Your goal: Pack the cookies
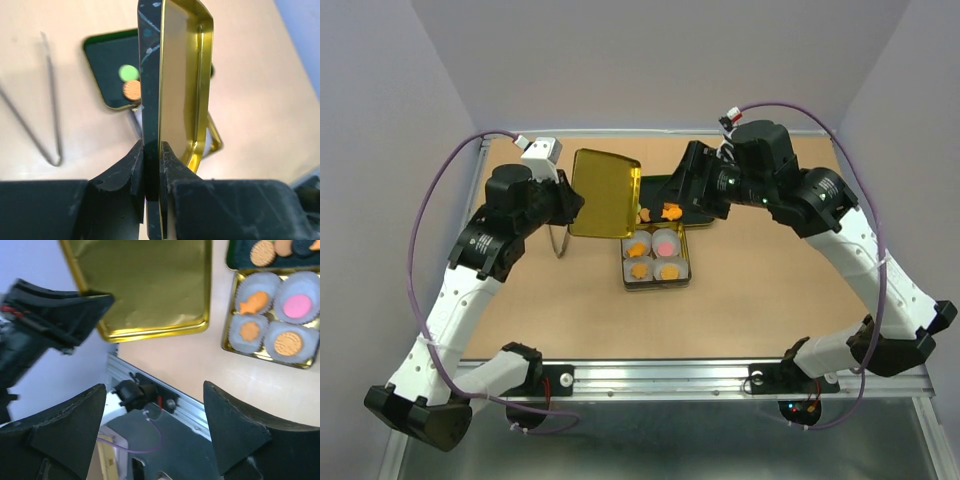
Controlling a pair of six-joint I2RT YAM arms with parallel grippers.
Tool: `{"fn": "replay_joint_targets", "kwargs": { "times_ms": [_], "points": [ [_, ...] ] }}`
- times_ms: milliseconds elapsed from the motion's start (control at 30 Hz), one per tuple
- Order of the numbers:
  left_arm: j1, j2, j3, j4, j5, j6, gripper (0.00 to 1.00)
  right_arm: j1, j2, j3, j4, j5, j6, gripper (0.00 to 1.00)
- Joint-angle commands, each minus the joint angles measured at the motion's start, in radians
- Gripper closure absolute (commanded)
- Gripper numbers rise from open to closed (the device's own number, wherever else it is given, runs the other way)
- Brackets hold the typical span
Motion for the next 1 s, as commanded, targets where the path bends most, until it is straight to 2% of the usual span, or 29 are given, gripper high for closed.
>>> {"fn": "replay_joint_targets", "kwargs": {
  "times_ms": [0, 33, 133, 200, 233, 333, 467, 633, 967],
  "points": [
    [-0.03, -0.044, 0.024, 0.164, -0.192, 0.127, 1.0, -0.007, 0.083, 0.166, 0.016, -0.074, 0.061, 0.16],
    [-0.038, -0.059, 0.0, 0.227, -0.271, 0.141, 1.0, -0.025, 0.106, 0.197, 0.016, -0.117, 0.073, 0.16],
    [-0.055, -0.1, -0.03, 0.297, -0.331, 0.219, 1.0, -0.096, 0.196, 0.3, 0.034, -0.217, 0.147, 0.16],
    [-0.071, -0.119, -0.048, 0.372, -0.356, 0.3, 1.0, -0.148, 0.258, 0.347, 0.099, -0.338, 0.207, 0.16],
    [-0.079, -0.125, -0.053, 0.387, -0.356, 0.3, 1.0, -0.157, 0.276, 0.364, 0.128, -0.376, 0.228, 0.16],
    [-0.111, -0.151, -0.082, 0.448, -0.315, 0.432, 1.0, -0.18, 0.365, 0.457, 0.203, -0.484, 0.299, 0.16],
    [-0.147, -0.156, -0.088, 0.462, -0.309, 0.558, 1.0, -0.179, 0.468, 0.563, 0.277, -0.557, 0.383, 0.16],
    [-0.199, -0.151, -0.102, 0.461, -0.356, 0.636, 1.0, -0.179, 0.503, 0.588, 0.406, -0.594, 0.484, 0.16],
    [-0.309, -0.128, -0.114, 0.484, -0.511, 0.811, 1.0, -0.179, 0.516, 0.548, 0.481, -0.602, 0.531, 0.16]
  ]
}}
